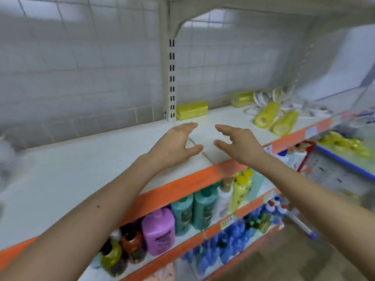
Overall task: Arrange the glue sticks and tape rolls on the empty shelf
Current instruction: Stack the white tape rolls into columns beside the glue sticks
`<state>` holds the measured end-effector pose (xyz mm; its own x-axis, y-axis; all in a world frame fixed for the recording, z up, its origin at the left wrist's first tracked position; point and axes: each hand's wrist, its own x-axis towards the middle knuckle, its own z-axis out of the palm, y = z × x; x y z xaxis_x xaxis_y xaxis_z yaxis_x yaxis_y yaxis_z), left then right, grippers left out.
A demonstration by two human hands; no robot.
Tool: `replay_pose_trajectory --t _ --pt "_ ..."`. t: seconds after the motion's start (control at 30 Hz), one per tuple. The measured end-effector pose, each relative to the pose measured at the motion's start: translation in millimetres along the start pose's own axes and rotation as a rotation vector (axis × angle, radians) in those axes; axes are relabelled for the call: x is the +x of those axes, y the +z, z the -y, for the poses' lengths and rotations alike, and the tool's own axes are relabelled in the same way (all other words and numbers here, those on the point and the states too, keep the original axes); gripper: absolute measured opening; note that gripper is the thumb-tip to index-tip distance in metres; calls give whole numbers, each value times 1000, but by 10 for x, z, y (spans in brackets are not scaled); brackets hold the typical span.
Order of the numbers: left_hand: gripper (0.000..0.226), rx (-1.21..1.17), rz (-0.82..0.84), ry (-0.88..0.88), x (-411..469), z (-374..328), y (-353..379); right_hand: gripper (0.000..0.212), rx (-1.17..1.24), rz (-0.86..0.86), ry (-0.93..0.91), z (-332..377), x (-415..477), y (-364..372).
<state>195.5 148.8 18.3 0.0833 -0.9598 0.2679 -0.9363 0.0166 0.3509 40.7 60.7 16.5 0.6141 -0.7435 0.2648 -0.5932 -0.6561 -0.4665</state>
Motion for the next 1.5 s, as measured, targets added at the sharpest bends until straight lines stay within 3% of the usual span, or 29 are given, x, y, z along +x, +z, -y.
replay_pose_trajectory --t 0.4,0.87,1.13,1.37,1.5 --pt "61 -106 21 156 1498 -1310 1035 49 -51 -51 185 -1742 -48 -900" --pt "59 -71 90 188 3407 -2266 1987 46 -59 -84 298 -3840 806 -1742" --pt "54 -17 157 2 4067 -2687 2479 45 -21 4 290 -4959 1256 -2046" --pt "49 91 237 -229 4308 -2851 2861 40 48 73 111 -5556 1635 -2167" --pt "36 191 166 -246 4373 -2894 2933 35 -39 133 43 -5781 1794 -2096"
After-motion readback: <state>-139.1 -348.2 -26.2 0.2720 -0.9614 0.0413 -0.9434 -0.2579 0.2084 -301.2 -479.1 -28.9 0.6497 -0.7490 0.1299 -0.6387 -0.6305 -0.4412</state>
